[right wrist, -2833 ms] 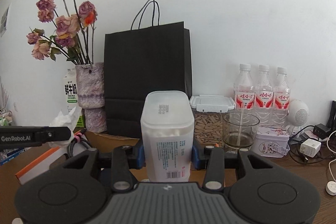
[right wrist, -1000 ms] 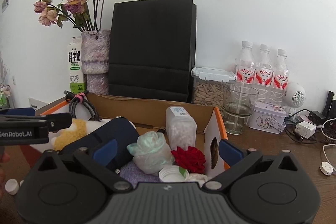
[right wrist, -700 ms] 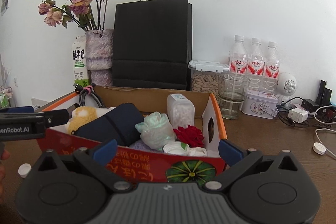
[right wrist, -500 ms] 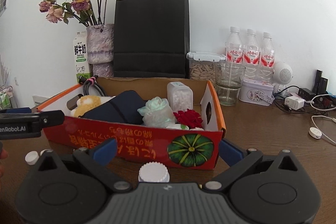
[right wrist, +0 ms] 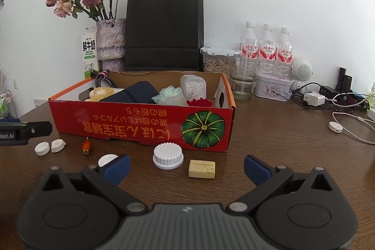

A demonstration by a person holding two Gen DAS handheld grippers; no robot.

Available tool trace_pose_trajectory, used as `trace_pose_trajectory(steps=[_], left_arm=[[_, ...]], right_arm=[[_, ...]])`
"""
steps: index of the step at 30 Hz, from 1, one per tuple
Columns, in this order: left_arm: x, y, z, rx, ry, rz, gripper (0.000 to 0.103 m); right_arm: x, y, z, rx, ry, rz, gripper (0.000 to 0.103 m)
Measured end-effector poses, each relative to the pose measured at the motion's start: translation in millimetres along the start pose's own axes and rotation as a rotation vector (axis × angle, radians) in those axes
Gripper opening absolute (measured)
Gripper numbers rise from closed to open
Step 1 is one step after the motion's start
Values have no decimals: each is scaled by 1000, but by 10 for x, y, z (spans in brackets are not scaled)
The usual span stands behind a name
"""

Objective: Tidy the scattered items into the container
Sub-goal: 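Withdraw both grippers from the box back over the table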

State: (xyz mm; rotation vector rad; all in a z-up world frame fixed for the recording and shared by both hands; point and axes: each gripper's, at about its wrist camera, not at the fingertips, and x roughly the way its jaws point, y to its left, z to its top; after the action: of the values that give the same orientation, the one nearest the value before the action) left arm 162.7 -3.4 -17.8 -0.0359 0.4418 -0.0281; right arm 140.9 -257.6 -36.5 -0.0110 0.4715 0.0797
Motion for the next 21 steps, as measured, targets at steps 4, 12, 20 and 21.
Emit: trace_pose_trajectory(steps=[4,12,20,21], left_arm=[[-62,170,-78,-24,18,12,103],[-158,350,-142,-28,27,32,103],[-184,347,-147,-14,27,36,103],[-182,338,-145,-8,29,36,103]], right_arm=[[-44,-10,-56,-2,15,3,103],[-83,-8,-90,-2,32,-3,103],[-56,41,-102,-26,64,-12,103],[-58,41,-104,-25,65,-14,103]])
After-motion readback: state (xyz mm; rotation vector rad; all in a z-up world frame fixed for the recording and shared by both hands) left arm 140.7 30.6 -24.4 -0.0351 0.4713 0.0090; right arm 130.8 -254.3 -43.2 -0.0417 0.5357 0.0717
